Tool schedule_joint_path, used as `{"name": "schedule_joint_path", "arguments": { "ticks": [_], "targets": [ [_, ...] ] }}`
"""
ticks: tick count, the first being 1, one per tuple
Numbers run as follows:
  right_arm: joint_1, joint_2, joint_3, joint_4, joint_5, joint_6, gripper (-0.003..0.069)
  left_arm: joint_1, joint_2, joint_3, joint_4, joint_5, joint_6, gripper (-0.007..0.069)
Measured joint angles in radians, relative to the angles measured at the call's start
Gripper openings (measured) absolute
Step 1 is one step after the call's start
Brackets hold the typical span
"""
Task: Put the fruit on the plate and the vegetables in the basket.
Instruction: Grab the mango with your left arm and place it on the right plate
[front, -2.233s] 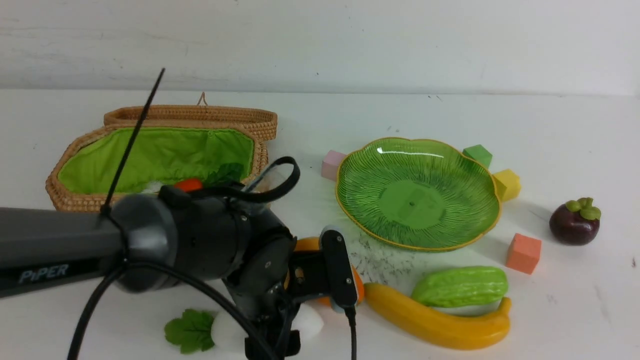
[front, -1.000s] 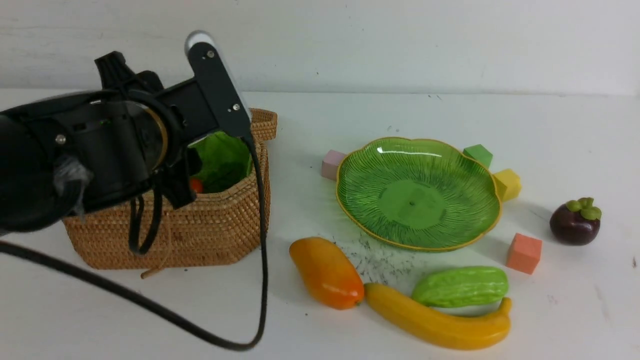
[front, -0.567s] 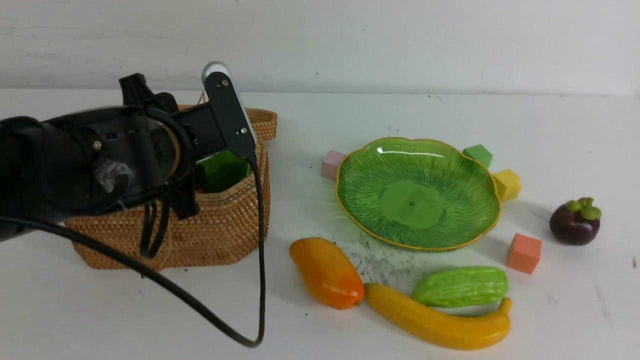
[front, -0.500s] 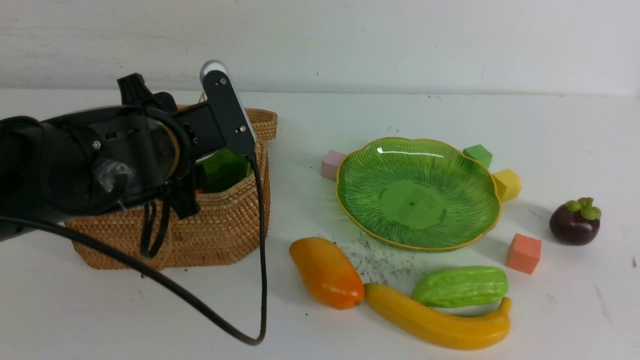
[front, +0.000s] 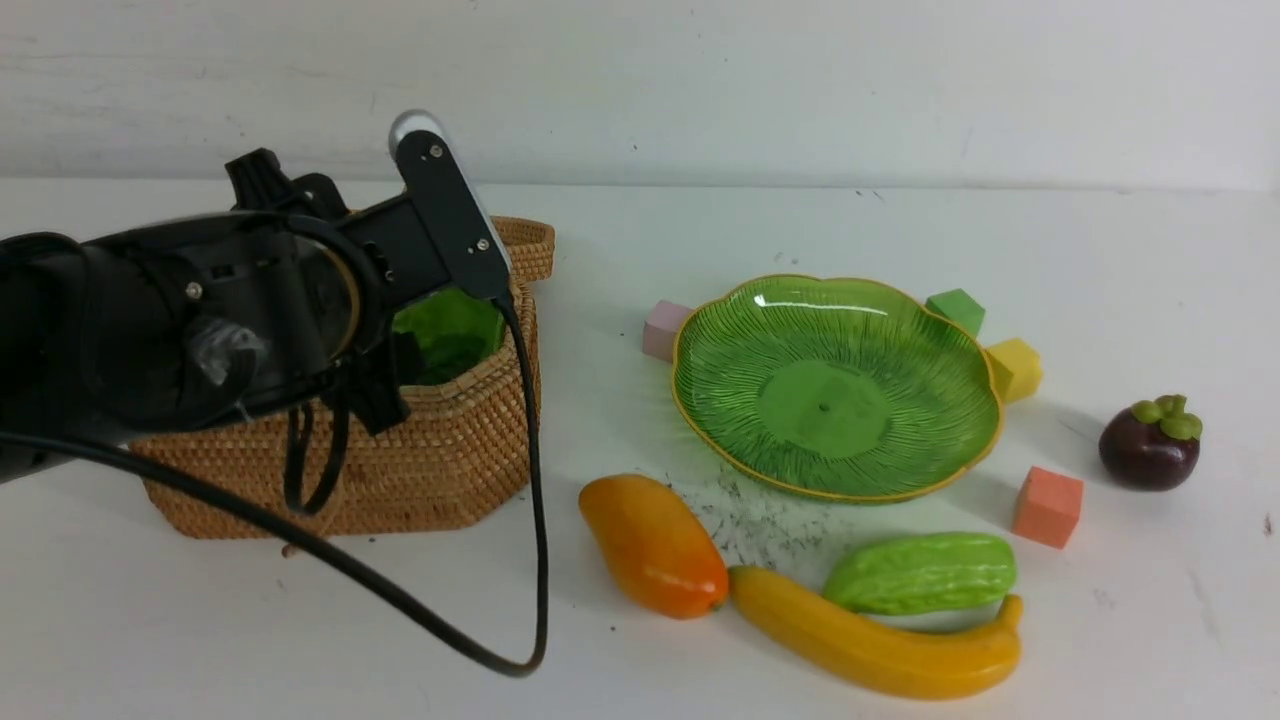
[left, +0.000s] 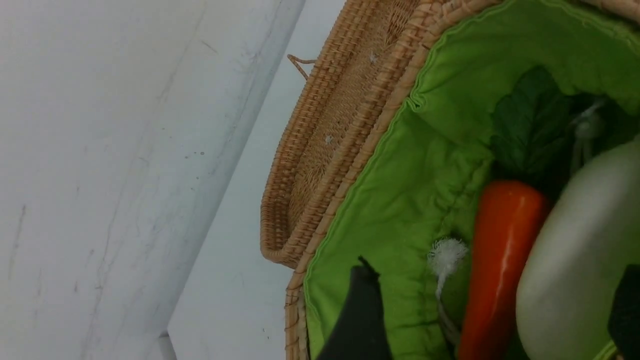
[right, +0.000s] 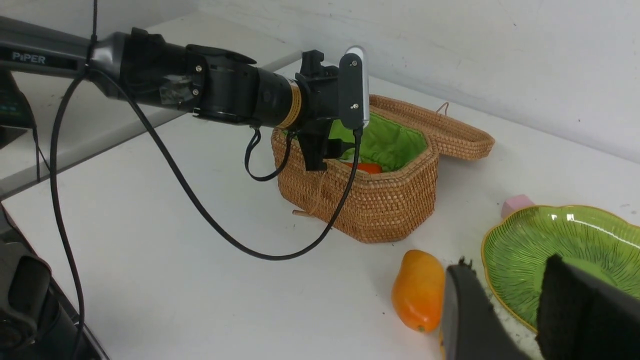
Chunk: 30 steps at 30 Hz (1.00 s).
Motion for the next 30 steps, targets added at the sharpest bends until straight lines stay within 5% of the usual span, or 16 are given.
{"name": "schedule_joint_path", "arguments": {
  "ticks": [9,19,30],
  "targets": [
    [0.000,0.000,0.000,0.000,0.000,0.000,0.0223,-0.014,-0.025,0.000,-0.112,0.001,-0.001,0.0500],
    [0.000,0.000,0.000,0.000,0.034,0.023,0.0223,-0.240,-0.156,0.000,-0.477,0.071,-0.054,-0.0014],
    [0.000,0.000,0.000,0.000,0.046,0.036,0.0223,-0.320,-0.193,0.000,-0.745,0.198,-0.062,-0.0013]
  ]
}}
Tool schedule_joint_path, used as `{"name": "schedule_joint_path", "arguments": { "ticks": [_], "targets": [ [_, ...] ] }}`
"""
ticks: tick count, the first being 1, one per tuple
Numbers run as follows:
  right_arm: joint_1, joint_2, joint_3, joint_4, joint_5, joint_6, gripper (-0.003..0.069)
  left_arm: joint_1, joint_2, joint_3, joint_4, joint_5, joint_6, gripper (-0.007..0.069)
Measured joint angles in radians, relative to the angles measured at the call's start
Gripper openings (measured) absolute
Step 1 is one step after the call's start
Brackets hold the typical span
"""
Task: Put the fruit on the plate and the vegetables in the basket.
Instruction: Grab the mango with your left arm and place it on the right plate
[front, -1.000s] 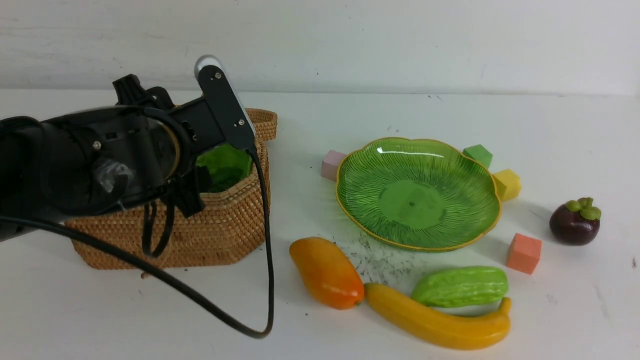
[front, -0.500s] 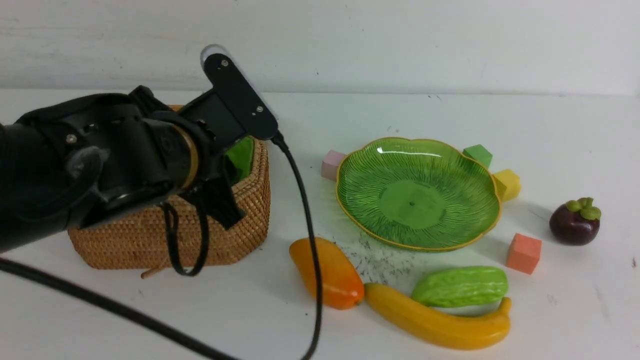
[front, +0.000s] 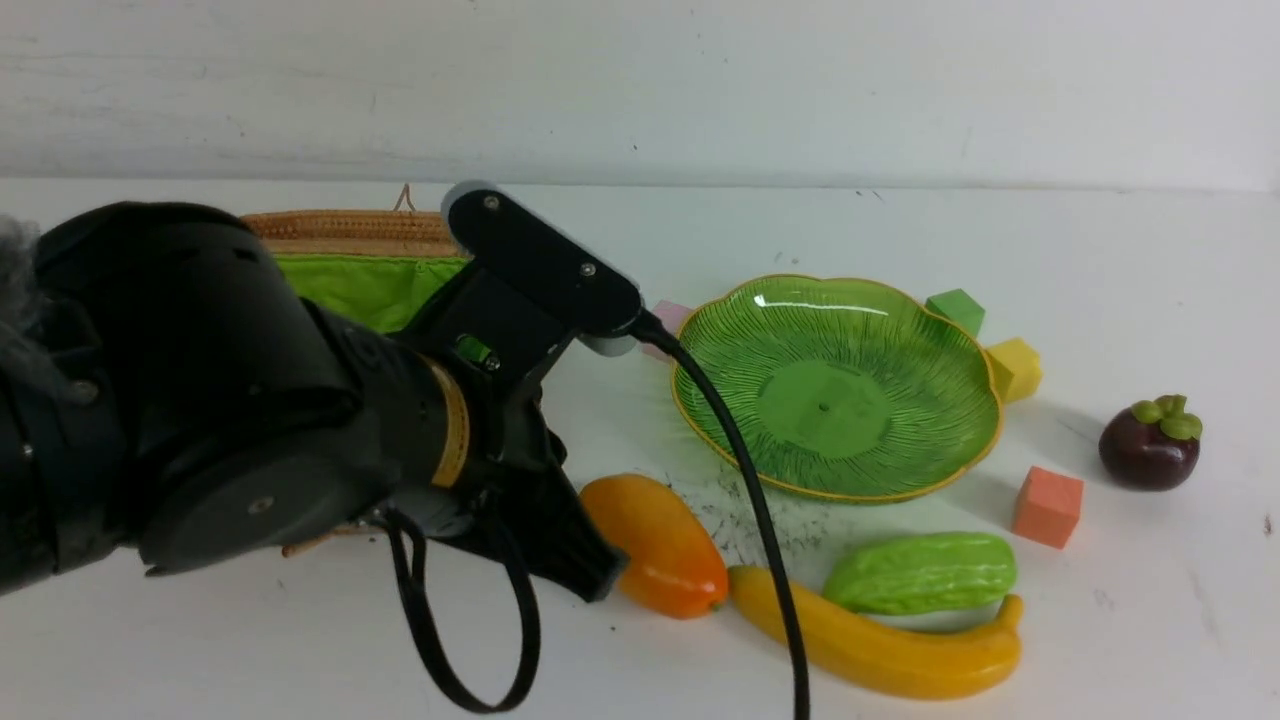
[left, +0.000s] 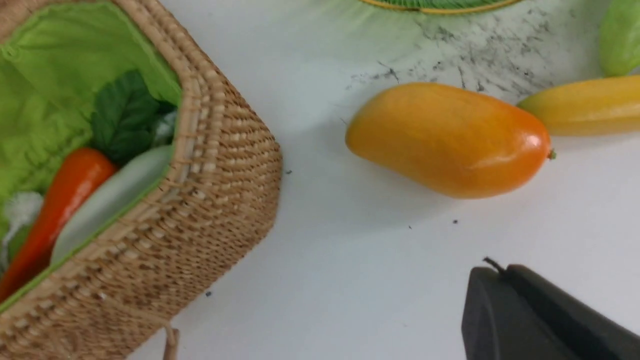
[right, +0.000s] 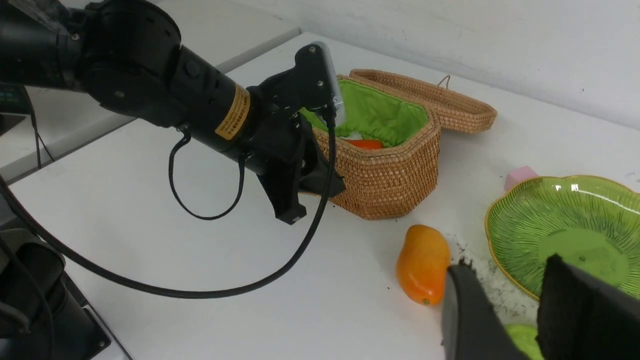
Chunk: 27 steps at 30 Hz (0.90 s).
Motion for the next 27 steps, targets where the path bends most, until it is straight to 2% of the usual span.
{"name": "schedule_joint_path", "arguments": {
  "ticks": [12,17,23,27],
  "targets": [
    [0.000,0.000,0.000,0.000,0.025,0.056,0.0223,0.000,0.000,0.000,-0.023,0.009,-0.001,-0.0013],
    [0.000,0.000,0.000,0.000,0.083,0.097,0.0223,0.000,0.000,0.000,-0.052,0.046,0.020,-0.0013],
    [0.000,0.000,0.000,0.000,0.158,0.114,0.0223,0.000,0.004,-0.008,-0.220,0.092,0.173,-0.0013],
    [0.000,0.000,0.000,0.000,0.180,0.114,0.0223,0.000,0.044,-0.060,-0.305,0.109,0.227,-0.0013]
  ]
}}
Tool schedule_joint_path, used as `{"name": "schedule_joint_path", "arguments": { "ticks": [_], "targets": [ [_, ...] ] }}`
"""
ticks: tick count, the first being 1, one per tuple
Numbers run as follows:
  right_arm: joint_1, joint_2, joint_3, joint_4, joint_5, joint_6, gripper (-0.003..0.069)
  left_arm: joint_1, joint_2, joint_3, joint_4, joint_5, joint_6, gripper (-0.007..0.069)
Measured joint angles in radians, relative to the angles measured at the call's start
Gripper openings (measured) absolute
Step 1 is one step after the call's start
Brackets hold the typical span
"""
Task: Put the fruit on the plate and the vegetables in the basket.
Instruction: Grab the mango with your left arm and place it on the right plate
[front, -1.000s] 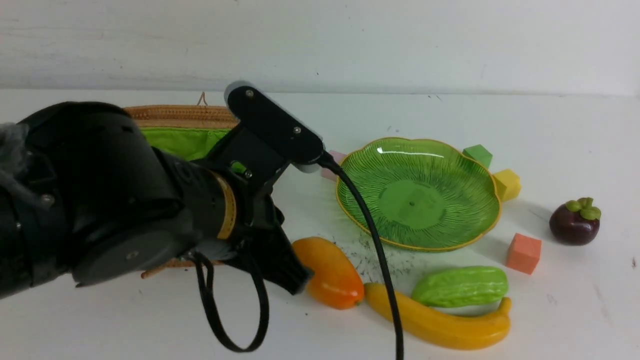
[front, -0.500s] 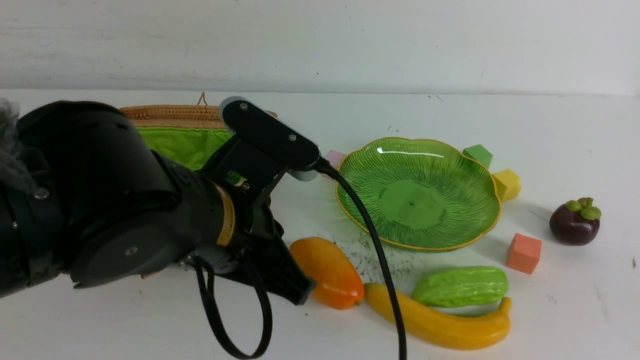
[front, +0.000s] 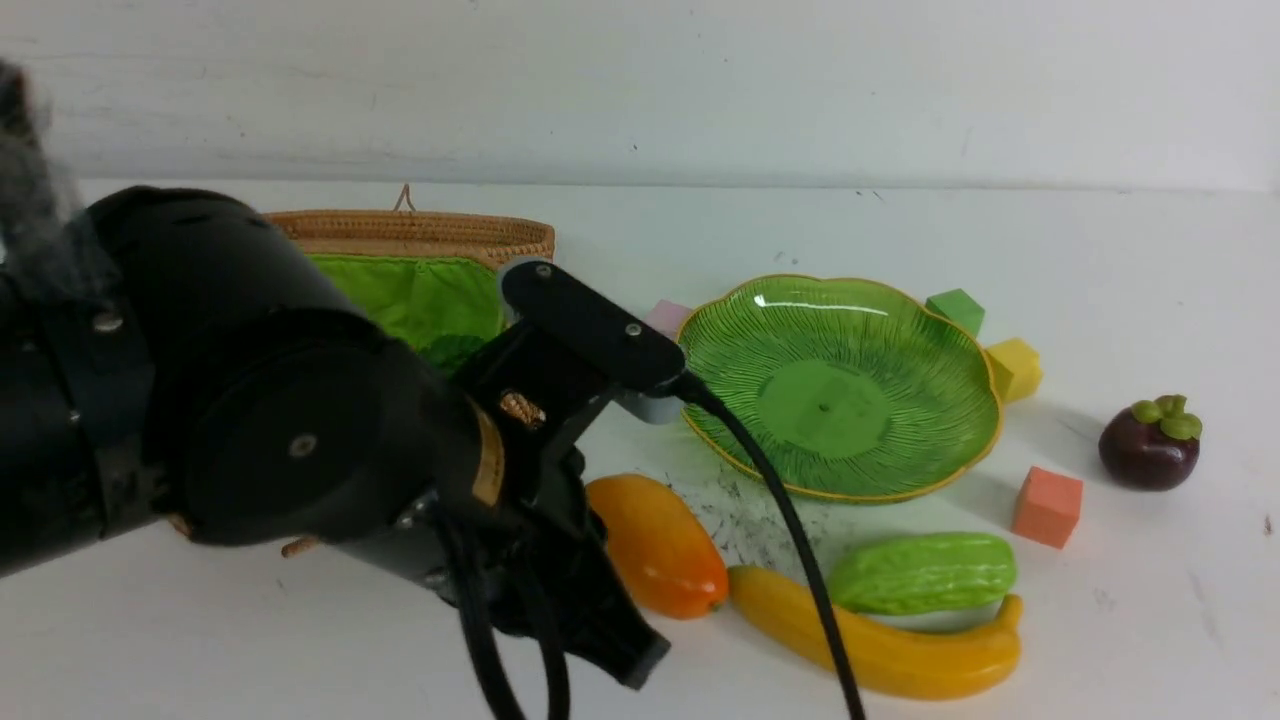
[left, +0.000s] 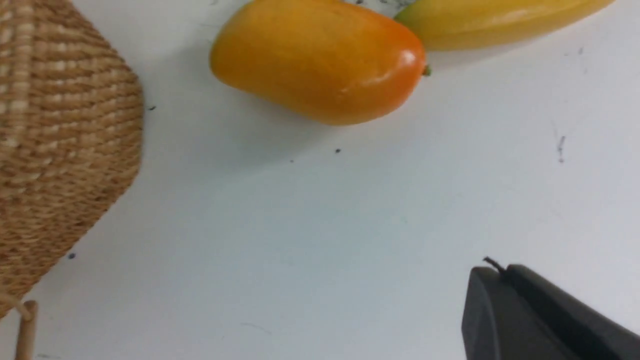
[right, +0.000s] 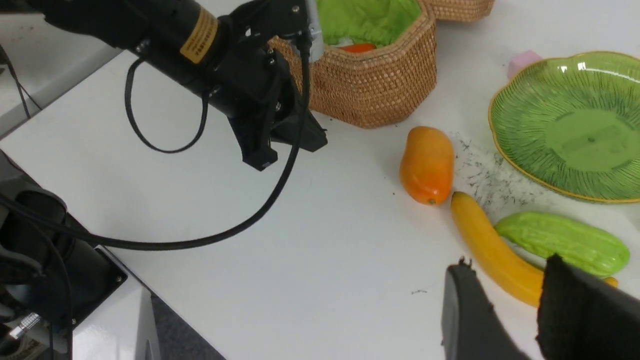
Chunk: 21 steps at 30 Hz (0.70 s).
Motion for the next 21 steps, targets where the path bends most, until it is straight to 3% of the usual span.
{"name": "schedule_joint_path", "arguments": {
  "ticks": [9,21],
  "targets": [
    [0.000,0.000,0.000,0.000,0.006,0.000,0.0225,0.000,0.037,-0.031,-0.038,0.036,0.004,-0.0013],
    [0.000,0.000,0.000,0.000,0.007,0.000,0.0236,0.000,0.060,-0.033,-0.041,0.053,-0.158,-0.0010]
  ]
}}
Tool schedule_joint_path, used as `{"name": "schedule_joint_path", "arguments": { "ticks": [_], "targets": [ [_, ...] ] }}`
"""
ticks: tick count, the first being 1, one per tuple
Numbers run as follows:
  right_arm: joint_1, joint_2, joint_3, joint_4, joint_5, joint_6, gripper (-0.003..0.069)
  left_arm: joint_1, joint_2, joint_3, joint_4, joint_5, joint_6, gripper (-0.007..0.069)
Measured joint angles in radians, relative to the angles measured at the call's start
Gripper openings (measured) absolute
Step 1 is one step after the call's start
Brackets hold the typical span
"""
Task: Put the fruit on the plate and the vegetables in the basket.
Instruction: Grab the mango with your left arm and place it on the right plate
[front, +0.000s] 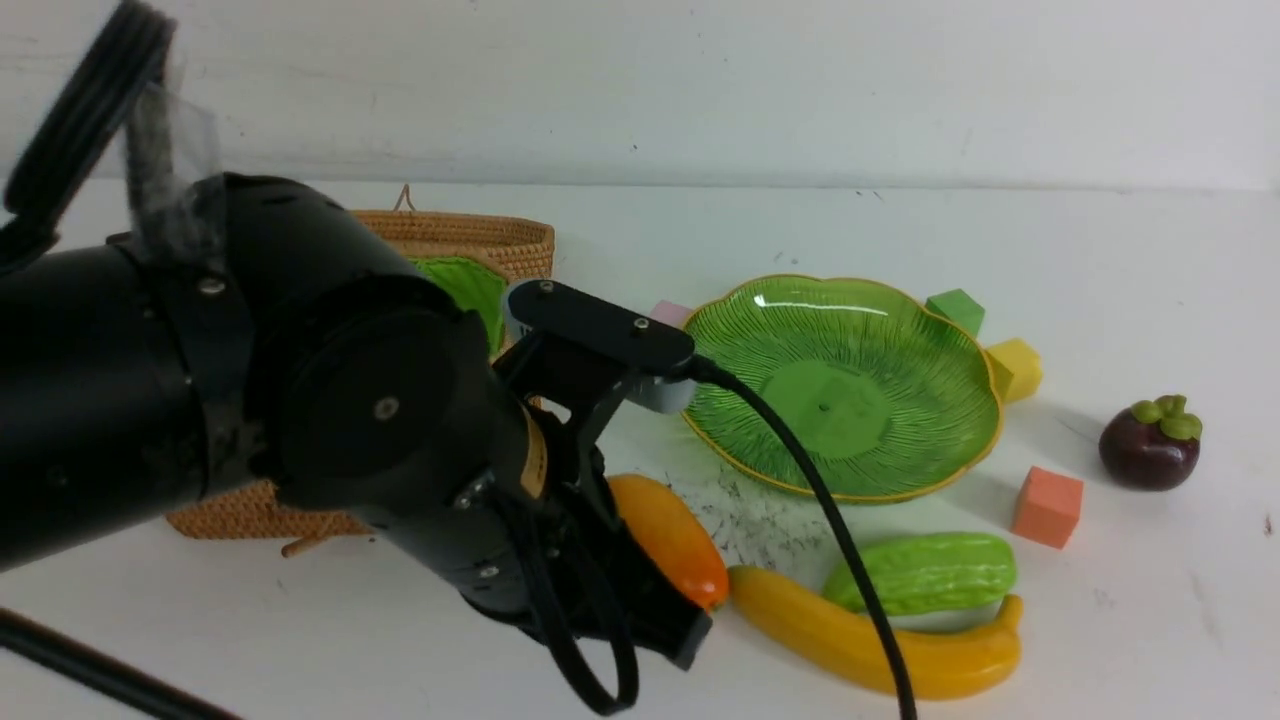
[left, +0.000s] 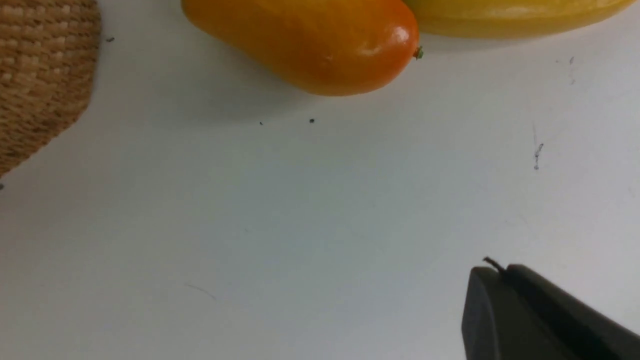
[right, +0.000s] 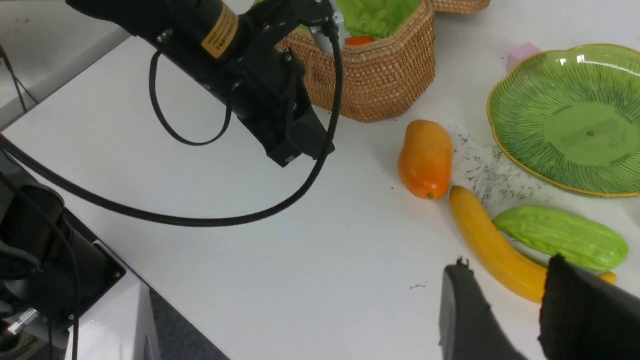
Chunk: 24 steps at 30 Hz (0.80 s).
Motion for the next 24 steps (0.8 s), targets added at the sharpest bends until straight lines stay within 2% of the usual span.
{"name": "schedule_joint_path", "arguments": {
  "ticks": [5,19,22,24],
  "targets": [
    [0.000,0.000,0.000,0.000,-0.001,0.000,0.0236,0.000,0.043,-0.026,0.000,0.050,-0.014,-0.0003],
    [0.000,0.000,0.000,-0.002,-0.001,0.000,0.0236,0.000,0.192,-0.194,-0.025,0.132,-0.182,0.0011],
    [0.000,0.000,0.000,-0.002,-0.001,0.000,0.0236,0.000,0.239,-0.249,-0.025,0.164,-0.198,0.0027],
    [0.000,0.000,0.000,-0.004,0.004,0.000,0.0236,0.002,0.279,-0.293,-0.025,0.187,-0.200,0.0076]
  ]
}}
